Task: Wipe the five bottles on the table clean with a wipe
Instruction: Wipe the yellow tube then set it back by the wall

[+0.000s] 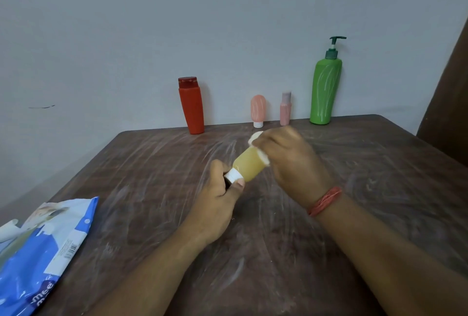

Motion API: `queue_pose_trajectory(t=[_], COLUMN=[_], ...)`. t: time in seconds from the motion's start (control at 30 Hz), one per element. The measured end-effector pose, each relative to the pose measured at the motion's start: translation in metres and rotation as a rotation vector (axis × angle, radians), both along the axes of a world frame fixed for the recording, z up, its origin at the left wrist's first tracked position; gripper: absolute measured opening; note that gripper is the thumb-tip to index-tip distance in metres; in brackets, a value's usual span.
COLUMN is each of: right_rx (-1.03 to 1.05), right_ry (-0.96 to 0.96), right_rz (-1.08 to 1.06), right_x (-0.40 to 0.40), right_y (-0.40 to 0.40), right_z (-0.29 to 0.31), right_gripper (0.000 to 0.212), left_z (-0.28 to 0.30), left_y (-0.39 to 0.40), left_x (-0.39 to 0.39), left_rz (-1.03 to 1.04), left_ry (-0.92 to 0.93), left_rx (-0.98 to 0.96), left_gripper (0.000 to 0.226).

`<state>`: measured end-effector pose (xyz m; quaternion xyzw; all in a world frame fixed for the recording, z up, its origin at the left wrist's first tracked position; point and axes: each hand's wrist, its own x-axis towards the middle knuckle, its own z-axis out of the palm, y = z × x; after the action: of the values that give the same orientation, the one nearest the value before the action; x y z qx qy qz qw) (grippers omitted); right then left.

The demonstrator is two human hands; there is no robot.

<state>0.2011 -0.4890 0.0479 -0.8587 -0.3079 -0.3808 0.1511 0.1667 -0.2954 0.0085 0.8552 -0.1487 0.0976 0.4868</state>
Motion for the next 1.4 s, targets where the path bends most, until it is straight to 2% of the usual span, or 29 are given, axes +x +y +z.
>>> queue_pose_trajectory(t=[0.07, 0.13, 0.4, 0.5, 0.6, 0.67, 0.73, 0.8, 0.87, 0.9, 1.03, 1.1, 1.27, 1.33, 1.4], right_rx=[0.095, 0.152, 0.058, 0.192, 0.327, 0.337, 0.339, 0.293, 0.233, 0.264, 0.632, 0.701, 0.617, 0.551, 0.602], right_ry=[-0.003, -0.016, -0.025, -0.049, -0.049, -0.024, 0.01, 0.047, 0.073, 0.069, 0.057, 0.048, 0.13, 0.159, 0.154], right_rz=[-0.101, -0.114, 0.056, -0.003, -0.091, -0.094, -0.061, -0.007, 0.03, 0.032, -0.062, -0.045, 0.031, 0.046, 0.049], right_x=[0.005, 0.003, -0.013, -0.008, -0.006, -0.006, -0.007, -0.009, -0.01, -0.01, -0.002, 0.0, -0.008, -0.011, -0.011], right_y=[-0.01, -0.008, 0.024, 0.011, 0.0, 0.0, 0.007, 0.018, 0.029, 0.03, 0.012, 0.004, 0.019, 0.028, 0.03], right_z=[0.002, 0.001, -0.01, -0.004, 0.0, -0.002, -0.005, -0.01, -0.016, -0.017, -0.006, -0.003, -0.013, -0.017, -0.014], right_gripper=[0.039, 0.033, 0.028, 0.025, 0.024, 0.023, 0.021, 0.018, 0.016, 0.015, 0.013, 0.012, 0.01, 0.012, 0.011], left_z=[-0.002, -0.002, -0.003, -0.005, -0.003, -0.002, -0.002, -0.001, 0.002, 0.003, -0.003, -0.007, -0.006, -0.004, -0.004], left_y=[0.0, -0.003, 0.004, 0.002, -0.001, 0.0, 0.002, 0.005, 0.005, 0.005, 0.003, 0.002, 0.002, 0.006, 0.007], left_x=[-0.001, 0.0, 0.003, 0.003, 0.002, 0.002, 0.003, 0.005, 0.008, 0.008, 0.007, 0.006, 0.009, 0.009, 0.008], left_rz=[-0.004, -0.01, -0.016, -0.094, -0.183, -0.184, -0.157, -0.12, -0.102, -0.107, -0.177, -0.221, -0.205, -0.17, -0.165], left_ry=[0.011, 0.027, 0.076, 0.129, 0.161, 0.166, 0.152, 0.12, 0.102, 0.104, 0.156, 0.18, 0.167, 0.136, 0.133], left_rx=[-0.022, -0.072, -0.427, -0.437, -0.436, -0.446, -0.491, -0.551, -0.606, -0.617, -0.559, -0.516, -0.633, -0.617, -0.541], left_gripper=[0.012, 0.01, 0.019, 0.01, 0.013, 0.02, 0.017, 0.01, 0.017, 0.021, 0.023, 0.022, 0.022, 0.023, 0.02])
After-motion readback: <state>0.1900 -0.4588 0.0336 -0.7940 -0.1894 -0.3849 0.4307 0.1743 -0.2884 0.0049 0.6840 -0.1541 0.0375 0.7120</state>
